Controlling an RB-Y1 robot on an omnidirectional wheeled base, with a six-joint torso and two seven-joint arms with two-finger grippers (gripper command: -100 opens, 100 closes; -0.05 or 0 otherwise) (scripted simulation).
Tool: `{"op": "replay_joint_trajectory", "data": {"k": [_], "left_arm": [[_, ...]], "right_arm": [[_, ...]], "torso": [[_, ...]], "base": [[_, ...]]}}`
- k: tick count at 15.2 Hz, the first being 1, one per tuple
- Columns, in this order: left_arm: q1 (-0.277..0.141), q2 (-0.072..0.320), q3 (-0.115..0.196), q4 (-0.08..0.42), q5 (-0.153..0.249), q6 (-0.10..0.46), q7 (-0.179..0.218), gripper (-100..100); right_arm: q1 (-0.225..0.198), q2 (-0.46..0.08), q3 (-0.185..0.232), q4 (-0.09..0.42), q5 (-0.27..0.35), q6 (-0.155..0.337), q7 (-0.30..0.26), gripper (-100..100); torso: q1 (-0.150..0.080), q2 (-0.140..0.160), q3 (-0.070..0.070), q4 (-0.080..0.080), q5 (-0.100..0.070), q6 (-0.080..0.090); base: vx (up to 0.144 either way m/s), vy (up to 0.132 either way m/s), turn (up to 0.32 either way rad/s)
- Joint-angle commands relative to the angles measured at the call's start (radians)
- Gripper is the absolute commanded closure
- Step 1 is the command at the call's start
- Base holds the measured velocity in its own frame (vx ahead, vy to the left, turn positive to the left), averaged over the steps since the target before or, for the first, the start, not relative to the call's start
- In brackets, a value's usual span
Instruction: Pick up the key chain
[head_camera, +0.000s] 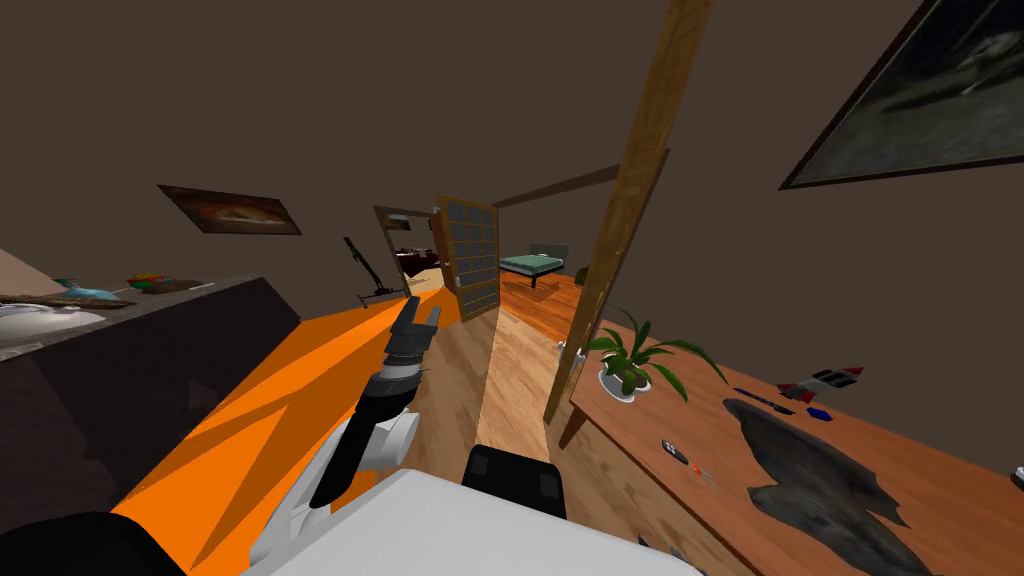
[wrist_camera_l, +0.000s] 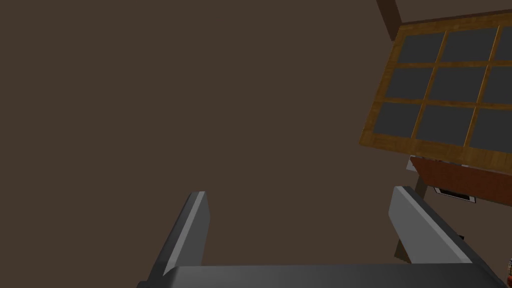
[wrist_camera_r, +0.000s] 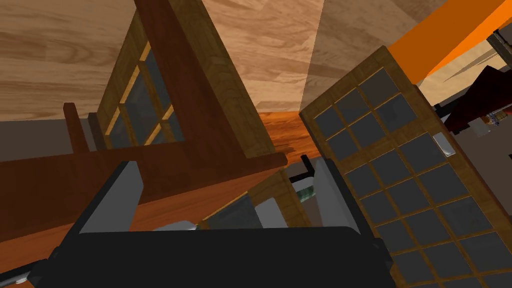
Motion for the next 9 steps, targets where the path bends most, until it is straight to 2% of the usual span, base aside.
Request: {"op": "replay_joint_trajectory", "data": {"k": [1, 2, 3, 5, 6, 7, 9], "left_arm": [[0.000, 0.000, 0.000, 0.000, 0.000, 0.000, 0.000, 0], [0.000, 0.000, 0.000, 0.000, 0.000, 0.000, 0.000, 0], [0.000, 0.000, 0.000, 0.000, 0.000, 0.000, 0.000, 0], [0.000, 0.000, 0.000, 0.000, 0.000, 0.000, 0.000, 0], [0.000, 0.000, 0.000, 0.000, 0.000, 0.000, 0.000, 0], [0.000, 0.000, 0.000, 0.000, 0.000, 0.000, 0.000, 0], [0.000, 0.000, 0.000, 0.000, 0.000, 0.000, 0.000, 0]], "right_arm": [[-0.001, -0.016, 0.018, 0.050, 0.015, -0.005, 0.012, -100], [-0.001, -0.016, 0.018, 0.060, 0.015, -0.005, 0.012, -100], [-0.005, -0.043, 0.042, 0.101, 0.033, -0.013, 0.023, -100], [-0.005, -0.043, 0.042, 0.117, 0.033, -0.013, 0.023, -100], [-0.010, -0.067, 0.066, 0.142, 0.051, -0.020, 0.034, -100], [-0.010, -0.067, 0.066, 0.157, 0.051, -0.020, 0.034, -100], [-0.010, -0.067, 0.066, 0.173, 0.051, -0.020, 0.034, -100]], "torso": [[0.000, 0.000, 0.000, 0.000, 0.000, 0.000], [0.000, 0.000, 0.000, 0.000, 0.000, 0.000], [0.000, 0.000, 0.000, 0.000, 0.000, 0.001], [0.000, -0.001, 0.000, 0.000, 0.000, 0.000], [0.000, 0.000, 0.000, 0.000, 0.000, 0.001], [0.000, -0.001, 0.000, 0.000, 0.000, 0.000], [-0.001, -0.001, 0.000, 0.000, 0.000, 0.001]], "base": [[0.021, 0.002, 0.215], [0.016, -0.003, 0.067], [0.022, 0.003, 0.212], [0.022, -0.007, 0.163], [0.023, -0.005, 0.211], [0.028, -0.009, 0.246], [0.018, -0.010, 0.033]]}}
